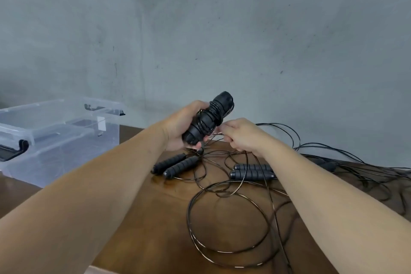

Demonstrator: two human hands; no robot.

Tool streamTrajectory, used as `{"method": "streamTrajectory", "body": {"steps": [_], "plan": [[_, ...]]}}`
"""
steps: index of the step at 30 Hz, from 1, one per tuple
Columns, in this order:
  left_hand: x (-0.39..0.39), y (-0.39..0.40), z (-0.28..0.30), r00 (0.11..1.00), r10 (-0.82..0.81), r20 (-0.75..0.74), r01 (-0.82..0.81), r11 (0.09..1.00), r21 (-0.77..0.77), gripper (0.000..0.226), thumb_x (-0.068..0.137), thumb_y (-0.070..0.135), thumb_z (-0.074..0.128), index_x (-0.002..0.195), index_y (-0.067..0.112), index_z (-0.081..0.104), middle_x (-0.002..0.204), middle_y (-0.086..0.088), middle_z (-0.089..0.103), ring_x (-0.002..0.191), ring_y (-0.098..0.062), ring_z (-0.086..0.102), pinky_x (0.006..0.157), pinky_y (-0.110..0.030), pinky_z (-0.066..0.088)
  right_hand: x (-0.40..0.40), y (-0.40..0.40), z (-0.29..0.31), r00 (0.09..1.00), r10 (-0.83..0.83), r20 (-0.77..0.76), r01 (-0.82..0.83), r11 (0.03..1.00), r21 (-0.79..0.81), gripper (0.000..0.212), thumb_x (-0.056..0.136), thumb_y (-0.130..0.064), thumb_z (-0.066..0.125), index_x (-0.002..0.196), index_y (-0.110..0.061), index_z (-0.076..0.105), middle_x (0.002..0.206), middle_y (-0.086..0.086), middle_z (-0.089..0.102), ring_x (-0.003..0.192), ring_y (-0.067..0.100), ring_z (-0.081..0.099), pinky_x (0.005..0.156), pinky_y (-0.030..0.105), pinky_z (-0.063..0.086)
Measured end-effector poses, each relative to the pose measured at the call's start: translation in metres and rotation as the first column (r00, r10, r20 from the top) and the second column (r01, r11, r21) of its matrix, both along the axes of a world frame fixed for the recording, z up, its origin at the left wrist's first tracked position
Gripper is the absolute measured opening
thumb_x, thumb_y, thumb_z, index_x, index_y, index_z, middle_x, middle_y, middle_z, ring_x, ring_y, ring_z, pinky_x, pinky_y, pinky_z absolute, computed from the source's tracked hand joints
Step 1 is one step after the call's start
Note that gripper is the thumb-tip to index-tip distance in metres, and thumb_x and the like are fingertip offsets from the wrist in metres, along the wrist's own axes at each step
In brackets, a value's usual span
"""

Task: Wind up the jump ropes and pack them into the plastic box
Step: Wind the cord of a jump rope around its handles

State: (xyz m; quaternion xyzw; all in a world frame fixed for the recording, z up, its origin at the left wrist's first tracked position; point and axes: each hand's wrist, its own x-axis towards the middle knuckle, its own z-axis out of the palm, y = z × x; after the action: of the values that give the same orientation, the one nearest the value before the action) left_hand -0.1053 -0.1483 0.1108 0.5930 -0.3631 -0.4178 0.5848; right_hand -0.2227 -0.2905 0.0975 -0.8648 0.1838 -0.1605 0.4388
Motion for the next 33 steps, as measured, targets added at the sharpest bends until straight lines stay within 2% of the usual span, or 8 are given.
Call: {"method": "streamTrajectory", "body": {"steps": [3, 6, 9, 13, 18, 22, 28, 33], "plan": [[-0.005, -0.019, 0.004, 0.894, 0.113, 0.433, -0.147, 0.988, 0.045, 0.047, 0.099, 0.048, 0.045, 0.127, 0.011, 0.052, 0.074, -0.006, 0.055, 0.054, -0.015, 0.048, 0.049, -0.024, 0.037, -0.003, -0.004, 0.01, 0.989, 0.018, -0.145, -0.032, 0.995, -0.093, 0.023, 0.102, -0.022, 0.048, 0.101, -0.005, 0.063, 0.066, -0.001, 0.047, 0.043, 0.008, 0.036, 0.041, 0.019, 0.03], [-0.008, -0.035, 0.004, 0.56, 0.122, 0.819, -0.292, 0.955, 0.058, 0.048, 0.1, 0.051, 0.041, 0.138, 0.021, 0.041, 0.092, -0.005, 0.06, 0.073, -0.018, 0.055, 0.065, -0.028, 0.04, -0.005, -0.007, 0.012, 0.963, -0.006, -0.271, -0.042, 0.984, -0.17, 0.022, 0.102, -0.017, 0.047, 0.103, -0.002, 0.063, 0.069, 0.001, 0.051, 0.048, 0.01, 0.042, 0.044, 0.02, 0.034], [-0.009, -0.05, -0.005, 0.329, 0.065, 0.942, -0.336, 0.94, 0.053, 0.064, 0.097, 0.057, 0.042, 0.148, 0.021, 0.027, 0.114, -0.01, 0.058, 0.096, -0.025, 0.057, 0.084, -0.037, 0.047, -0.008, -0.01, 0.017, 0.91, -0.061, -0.41, -0.076, 0.947, -0.311, 0.021, 0.101, -0.015, 0.045, 0.095, -0.004, 0.062, 0.074, 0.004, 0.057, 0.058, 0.015, 0.049, 0.05, 0.021, 0.039], [-0.006, -0.062, -0.013, -0.024, -0.059, 0.998, -0.471, 0.881, 0.04, 0.067, 0.095, 0.061, 0.041, 0.147, 0.024, 0.021, 0.122, -0.014, 0.049, 0.109, -0.031, 0.051, 0.089, -0.042, 0.047, -0.015, -0.013, 0.028, 0.864, -0.143, -0.482, -0.113, 0.879, -0.463, 0.021, 0.094, -0.017, 0.055, 0.076, -0.008, 0.061, 0.062, 0.004, 0.055, 0.055, 0.017, 0.048, 0.053, 0.024, 0.038], [-0.01, -0.062, -0.012, -0.251, -0.2, 0.947, -0.391, 0.916, 0.09, 0.088, 0.083, 0.071, 0.052, 0.148, 0.024, 0.018, 0.12, -0.009, 0.05, 0.11, -0.028, 0.051, 0.081, -0.036, 0.043, -0.023, -0.025, 0.045, 0.92, -0.122, -0.373, -0.196, 0.681, -0.705, 0.018, 0.091, -0.028, 0.063, 0.095, -0.016, 0.076, 0.078, 0.0, 0.065, 0.069, 0.016, 0.055, 0.055, 0.026, 0.04], [-0.021, -0.057, -0.009, -0.193, -0.189, 0.963, -0.289, 0.949, 0.129, 0.087, 0.072, 0.08, 0.055, 0.137, 0.026, 0.038, 0.106, 0.0, 0.058, 0.097, -0.021, 0.056, 0.075, -0.032, 0.045, -0.028, -0.028, 0.073, 0.948, -0.044, -0.316, -0.222, 0.618, -0.754, 0.021, 0.07, -0.041, 0.084, 0.083, -0.027, 0.077, 0.075, -0.008, 0.07, 0.07, 0.009, 0.061, 0.057, 0.023, 0.044], [-0.032, -0.036, -0.017, 0.182, -0.119, 0.976, -0.087, 0.987, 0.137, 0.042, 0.077, 0.071, 0.061, 0.101, 0.038, 0.052, 0.085, 0.013, 0.063, 0.077, -0.005, 0.058, 0.066, -0.023, 0.044, -0.021, -0.04, 0.074, 0.935, 0.111, -0.336, -0.282, 0.806, -0.52, 0.03, 0.06, -0.043, 0.09, 0.075, -0.021, 0.076, 0.069, -0.009, 0.07, 0.067, 0.001, 0.058, 0.067, 0.022, 0.043], [-0.025, -0.034, -0.018, 0.487, 0.019, 0.873, -0.037, 0.999, -0.001, 0.039, 0.078, 0.064, 0.066, 0.098, 0.031, 0.065, 0.083, 0.011, 0.067, 0.077, -0.003, 0.062, 0.07, -0.022, 0.047, -0.001, -0.054, 0.056, 0.954, 0.238, -0.184, -0.263, 0.957, -0.126, 0.034, 0.059, -0.048, 0.081, 0.075, -0.021, 0.071, 0.066, -0.007, 0.065, 0.06, 0.009, 0.056, 0.061, 0.023, 0.044]]}}
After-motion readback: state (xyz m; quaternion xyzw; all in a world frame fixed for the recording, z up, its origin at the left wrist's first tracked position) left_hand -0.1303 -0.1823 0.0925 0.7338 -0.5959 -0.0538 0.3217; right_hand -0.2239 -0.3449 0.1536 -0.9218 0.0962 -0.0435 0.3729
